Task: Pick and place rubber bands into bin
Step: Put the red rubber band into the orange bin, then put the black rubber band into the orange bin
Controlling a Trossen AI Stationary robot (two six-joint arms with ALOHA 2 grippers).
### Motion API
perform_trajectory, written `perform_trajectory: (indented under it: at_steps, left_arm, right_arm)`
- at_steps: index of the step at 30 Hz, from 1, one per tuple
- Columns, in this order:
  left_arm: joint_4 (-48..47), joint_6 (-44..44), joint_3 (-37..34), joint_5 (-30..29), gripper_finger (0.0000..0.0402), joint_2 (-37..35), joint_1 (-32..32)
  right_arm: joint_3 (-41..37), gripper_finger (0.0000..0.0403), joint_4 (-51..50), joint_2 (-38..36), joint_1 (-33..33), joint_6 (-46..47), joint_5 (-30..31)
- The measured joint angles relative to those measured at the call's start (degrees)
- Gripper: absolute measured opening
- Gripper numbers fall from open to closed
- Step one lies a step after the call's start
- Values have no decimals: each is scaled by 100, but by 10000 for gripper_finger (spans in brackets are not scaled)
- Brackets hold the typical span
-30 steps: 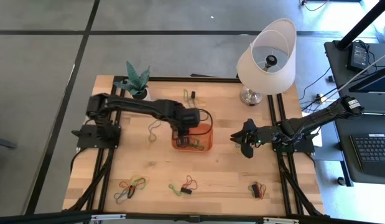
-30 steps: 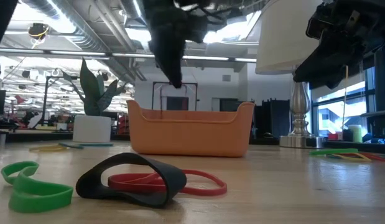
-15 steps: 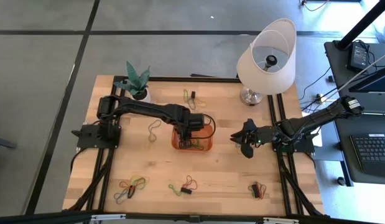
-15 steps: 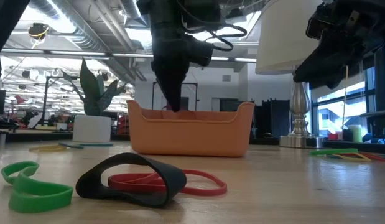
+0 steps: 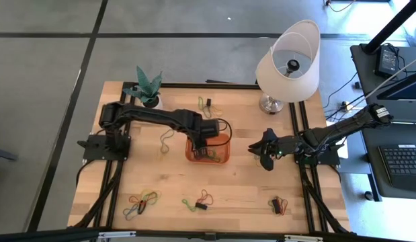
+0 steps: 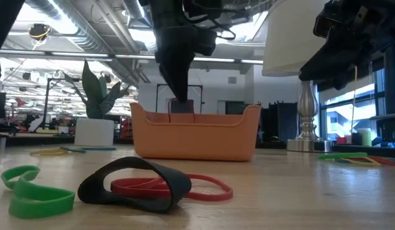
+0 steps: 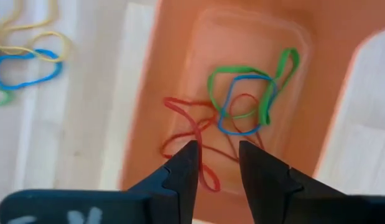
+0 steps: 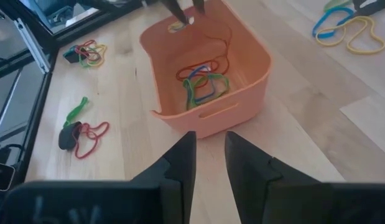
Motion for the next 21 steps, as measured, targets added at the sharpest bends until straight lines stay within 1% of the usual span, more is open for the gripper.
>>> perform_trajectory:
  at_steps: [2,4,9,13,17,19,21]
  left_arm:
    - [-15,91,-7,139,109,21,4]
    - [42,197,2,139,109,51,-13]
    - [42,124,-7,96,113,148,-99]
    - [55,145,-5,-85,124,139,-195]
    - [-132,103,-7,-195,129,-38,-234]
    - [-375,72,-7,-215,128,-201,-234]
    - [-534,45,-7,-260,125,-388,-269]
  right_arm:
    - [0,88,101,0,-2,2,0]
    - [0,88,133,-2,0,2,23]
    - [2,88,317,0,0,13,440]
    - [2,88,623,-2,-2,140,784]
    - [2,87,905,-1,11,140,796]
    - [4,79,1162,17,68,130,804]
    - [120,58,1249,97,161,129,805]
